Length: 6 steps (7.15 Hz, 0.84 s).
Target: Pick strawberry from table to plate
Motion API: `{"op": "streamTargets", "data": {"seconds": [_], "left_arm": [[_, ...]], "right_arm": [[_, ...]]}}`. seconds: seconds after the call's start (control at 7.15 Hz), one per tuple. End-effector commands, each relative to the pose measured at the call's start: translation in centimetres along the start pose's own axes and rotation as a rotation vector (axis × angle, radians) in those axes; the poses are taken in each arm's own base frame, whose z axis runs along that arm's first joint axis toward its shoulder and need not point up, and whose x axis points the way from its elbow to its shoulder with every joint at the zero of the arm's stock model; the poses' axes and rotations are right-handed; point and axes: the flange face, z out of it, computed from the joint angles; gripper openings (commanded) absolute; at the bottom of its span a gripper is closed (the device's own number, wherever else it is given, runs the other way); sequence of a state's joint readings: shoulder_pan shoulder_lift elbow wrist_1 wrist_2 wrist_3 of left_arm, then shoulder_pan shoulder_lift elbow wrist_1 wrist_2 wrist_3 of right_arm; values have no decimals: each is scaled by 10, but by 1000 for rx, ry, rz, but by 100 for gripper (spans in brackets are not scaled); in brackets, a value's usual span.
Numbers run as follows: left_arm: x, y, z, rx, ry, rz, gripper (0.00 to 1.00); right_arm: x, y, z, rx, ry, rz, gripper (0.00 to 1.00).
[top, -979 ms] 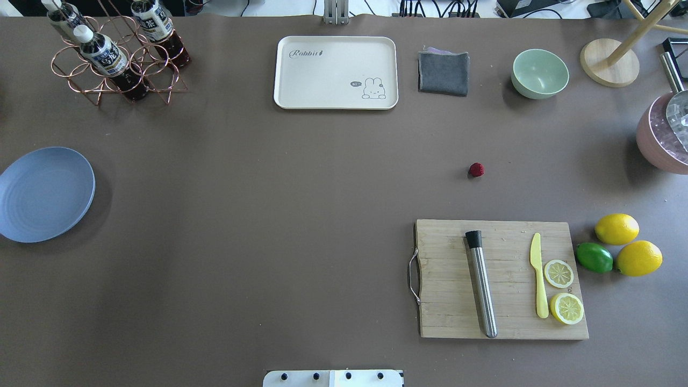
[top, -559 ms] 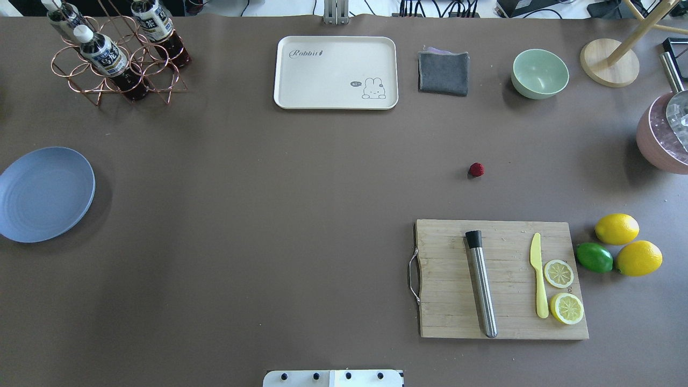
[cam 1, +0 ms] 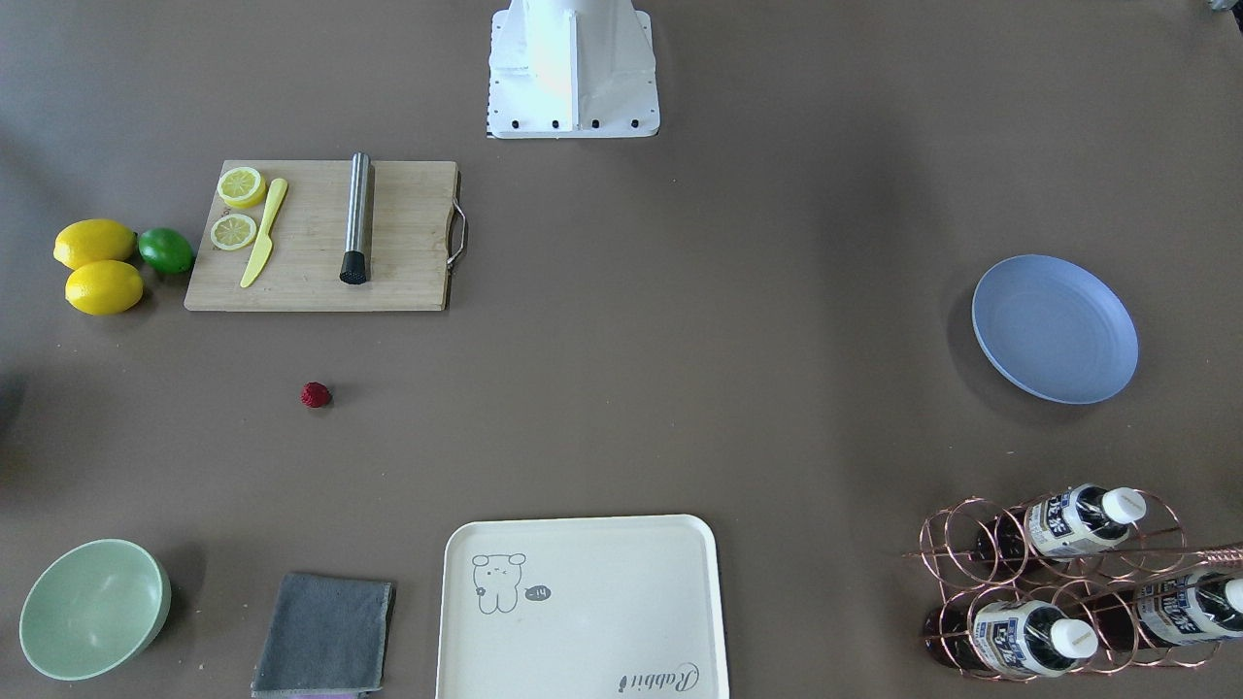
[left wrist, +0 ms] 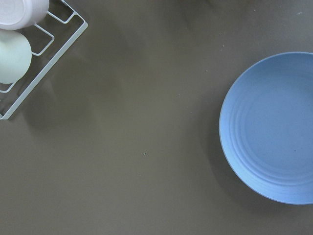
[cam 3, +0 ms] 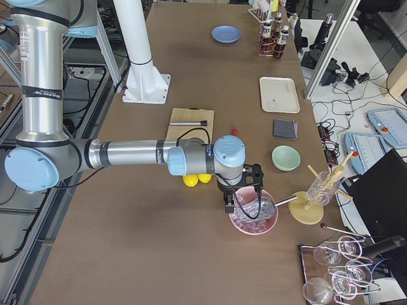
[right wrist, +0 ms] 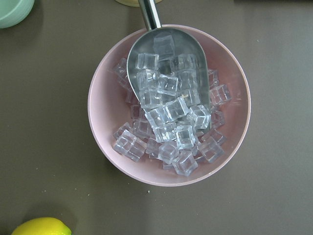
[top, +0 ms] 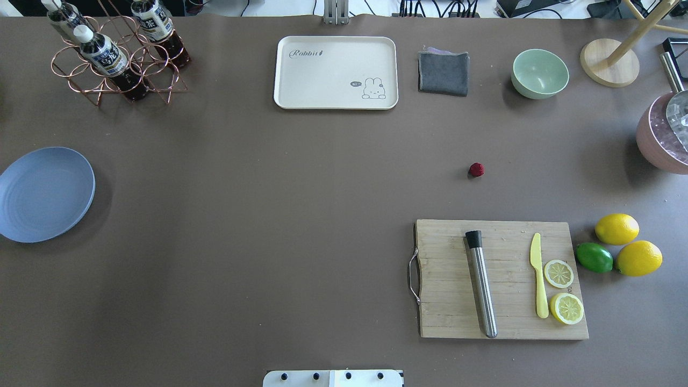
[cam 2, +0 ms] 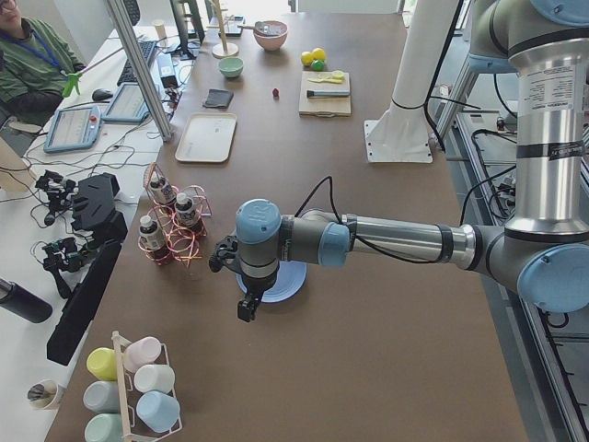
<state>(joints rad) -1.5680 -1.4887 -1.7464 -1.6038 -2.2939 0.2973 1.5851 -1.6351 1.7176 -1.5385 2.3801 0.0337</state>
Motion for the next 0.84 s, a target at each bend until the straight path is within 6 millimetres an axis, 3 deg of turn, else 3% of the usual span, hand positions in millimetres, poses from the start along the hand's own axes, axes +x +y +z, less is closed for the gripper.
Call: {"op": "streamTargets", "data": {"seconds": [0.0,0.28,0.7], "left_arm": [[0,-4,-1,4,3,-1,98],[1,0,-2,7,5,0,98],[4,-15,-7,19,2,14,98]], "right_arm": [[1,-1,2,-4,2,3,100],[-1,0,1,-1,-1,0,100],[-1,-4,0,2,5,-5,100]]}}
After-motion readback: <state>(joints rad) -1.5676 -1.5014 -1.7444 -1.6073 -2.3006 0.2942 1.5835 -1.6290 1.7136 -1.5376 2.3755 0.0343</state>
